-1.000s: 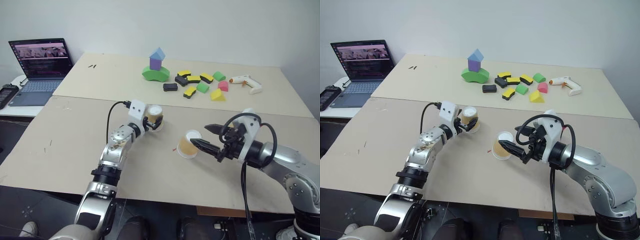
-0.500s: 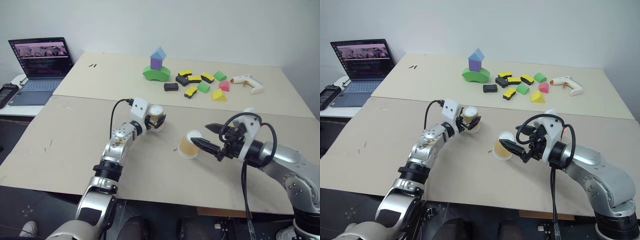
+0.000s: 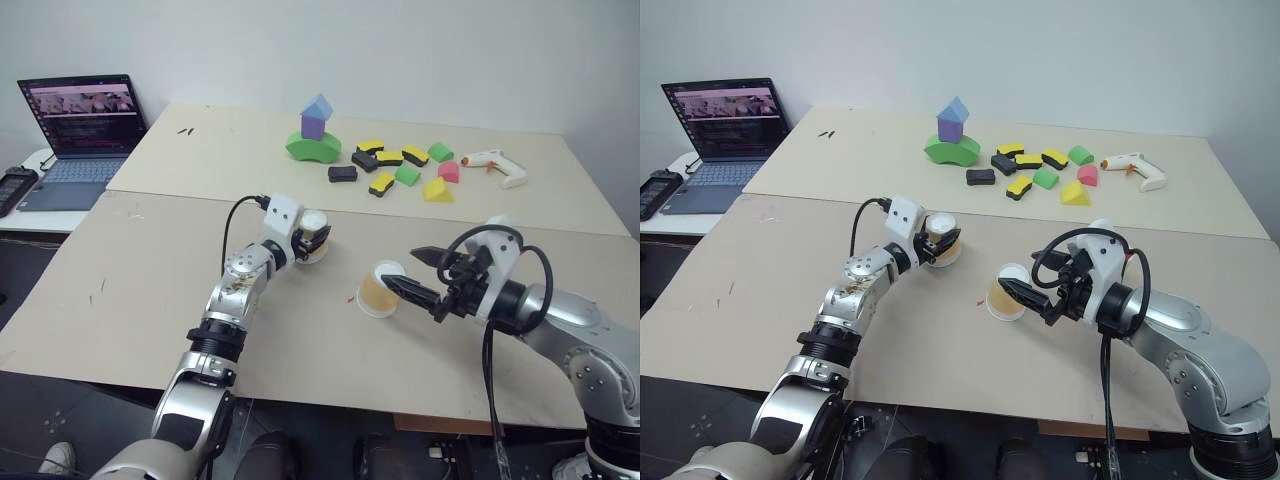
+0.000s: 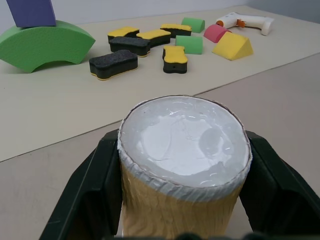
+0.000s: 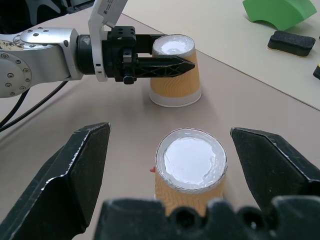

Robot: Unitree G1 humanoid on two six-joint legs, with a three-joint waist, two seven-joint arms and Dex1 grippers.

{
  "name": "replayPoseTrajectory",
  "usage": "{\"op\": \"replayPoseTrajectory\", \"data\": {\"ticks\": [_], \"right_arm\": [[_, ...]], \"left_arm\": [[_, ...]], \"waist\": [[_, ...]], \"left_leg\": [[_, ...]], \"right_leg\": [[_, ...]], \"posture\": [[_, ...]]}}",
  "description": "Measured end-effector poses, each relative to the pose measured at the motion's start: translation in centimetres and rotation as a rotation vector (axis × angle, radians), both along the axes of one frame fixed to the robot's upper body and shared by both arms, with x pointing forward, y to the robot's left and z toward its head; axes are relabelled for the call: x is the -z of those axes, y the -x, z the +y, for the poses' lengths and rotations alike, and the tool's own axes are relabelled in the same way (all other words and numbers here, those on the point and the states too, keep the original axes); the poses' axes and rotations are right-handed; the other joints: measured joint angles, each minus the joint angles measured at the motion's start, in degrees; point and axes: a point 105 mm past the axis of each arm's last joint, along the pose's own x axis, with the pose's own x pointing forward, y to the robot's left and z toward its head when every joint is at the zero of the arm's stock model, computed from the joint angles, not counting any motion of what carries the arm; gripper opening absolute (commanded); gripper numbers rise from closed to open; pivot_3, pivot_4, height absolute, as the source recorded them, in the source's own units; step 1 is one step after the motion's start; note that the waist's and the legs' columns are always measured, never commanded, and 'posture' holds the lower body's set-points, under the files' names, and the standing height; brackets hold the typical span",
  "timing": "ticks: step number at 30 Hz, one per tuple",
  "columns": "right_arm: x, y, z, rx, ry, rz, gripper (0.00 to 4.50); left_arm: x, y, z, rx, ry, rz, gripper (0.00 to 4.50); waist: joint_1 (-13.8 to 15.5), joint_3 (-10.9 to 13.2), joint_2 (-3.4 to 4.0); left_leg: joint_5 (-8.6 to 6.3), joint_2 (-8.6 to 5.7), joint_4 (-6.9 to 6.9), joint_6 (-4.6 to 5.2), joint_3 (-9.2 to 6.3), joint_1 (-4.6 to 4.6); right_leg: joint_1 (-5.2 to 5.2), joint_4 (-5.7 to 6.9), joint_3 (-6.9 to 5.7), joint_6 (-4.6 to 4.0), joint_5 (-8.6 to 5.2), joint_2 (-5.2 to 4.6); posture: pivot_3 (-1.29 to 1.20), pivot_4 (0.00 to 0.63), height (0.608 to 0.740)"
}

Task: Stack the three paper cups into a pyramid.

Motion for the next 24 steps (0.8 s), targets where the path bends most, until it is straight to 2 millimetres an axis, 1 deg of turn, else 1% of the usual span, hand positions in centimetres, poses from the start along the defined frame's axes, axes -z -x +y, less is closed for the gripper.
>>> {"op": "replayPoseTrajectory", "data": {"ticks": [3,5,7,9,11,13,15,17,18,19,22,24], "right_arm": [[0.0,0.0,0.0,0.001,0.001,0.0,4.5],[0.1,-0.1,0.0,0.005,0.007,0.0,4.5],[0.2,-0.1,0.0,0.008,0.01,0.0,4.5],[0.2,-0.1,0.0,0.008,0.007,0.0,4.5],[0.2,-0.2,0.1,0.008,0.005,0.001,4.5],[0.3,-0.3,0.0,0.014,0.006,0.004,4.5],[0.4,-0.4,-0.1,0.019,0.008,0.007,4.5],[0.5,-0.4,-0.2,0.023,0.008,0.009,4.5],[0.5,-0.5,-0.2,0.023,0.007,0.009,4.5],[0.5,-0.5,-0.2,0.023,0.007,0.009,4.5],[0.5,-0.5,-0.2,0.024,0.008,0.01,4.5],[0.5,-0.5,-0.2,0.027,0.008,0.01,4.5]], "left_arm": [[-0.1,0.1,0.2,0.005,0.02,0.006,2.92],[-0.7,0.4,0.4,0.03,0.07,0.008,2.92],[-1.9,1.1,0.9,0.085,0.107,-0.015,2.92],[-2.9,2.2,1.5,0.157,0.115,-0.044,2.92],[-3.5,3.5,1.9,0.237,0.106,-0.054,2.92],[-3.2,4.8,2.6,0.316,0.072,-0.022,2.92],[-2.4,5.7,3.2,0.379,0.023,0.028,2.92],[-1.6,6.5,3.2,0.442,-0.016,0.067,2.92],[-1.0,7.0,2.9,0.493,-0.04,0.096,2.92],[-0.9,7.1,2.8,0.502,-0.042,0.1,2.92],[-0.1,7.9,1.7,0.584,-0.065,0.131,2.92],[0.5,8.0,1.0,0.62,-0.079,0.148,2.92]], "waist": [[0.0,0.0,0.0],[-0.1,0.0,0.0],[-0.2,0.0,0.0],[-0.3,0.0,0.0],[-0.3,0.0,0.01],[-0.3,0.0,0.01],[-0.3,0.0,0.01],[-0.1,0.0,0.01],[0.1,0.0,0.01],[0.1,0.0,0.01],[0.0,0.0,0.01],[0.0,0.0,0.01]], "left_leg": [[0.0,0.0,0.0,0.0,0.0,0.0],[0.0,0.01,0.0,0.0,0.0,-0.01],[0.0,0.02,0.0,0.0,0.0,-0.01],[0.01,0.03,0.0,-0.02,0.02,0.02],[0.02,0.02,0.0,-0.03,0.01,0.04],[0.02,0.01,0.01,-0.03,0.02,0.08],[0.02,0.0,0.01,-0.04,0.03,0.1],[0.02,-0.05,0.01,-0.03,0.0,0.1],[0.03,-0.15,0.02,0.0,-0.02,0.07],[0.04,-0.16,0.01,0.01,-0.02,0.07],[0.04,-0.2,0.01,0.05,-0.02,0.05],[0.04,-0.2,0.01,0.05,-0.02,0.05]], "right_leg": [[0.0,0.0,0.0,0.0,0.0,0.0],[-0.01,0.0,0.0,0.0,0.0,-0.01],[-0.02,0.0,0.01,0.0,0.0,0.0],[-0.02,0.01,0.04,0.0,0.0,0.0],[0.0,0.02,0.02,0.0,0.0,0.01],[0.02,0.03,0.03,0.01,-0.01,0.02],[0.03,0.03,0.03,0.01,-0.01,0.04],[0.04,0.01,-0.03,0.02,-0.02,0.02],[0.05,0.0,-0.08,0.03,-0.02,-0.02],[0.05,0.0,-0.08,0.03,-0.02,-0.03],[0.06,0.01,-0.06,0.04,-0.02,-0.05],[0.05,0.01,-0.05,0.05,-0.02,-0.03]], "posture": [[0.0,0.15,0.74],[0.0,0.15,0.74],[0.0,0.15,0.74],[0.0,0.15,0.74],[0.0,0.15,0.74],[0.0,0.15,0.74],[0.0,0.15,0.74],[0.0,0.15,0.74],[0.0,0.15,0.74],[0.0,0.15,0.74],[0.0,0.15,0.74],[0.0,0.15,0.74]]}}
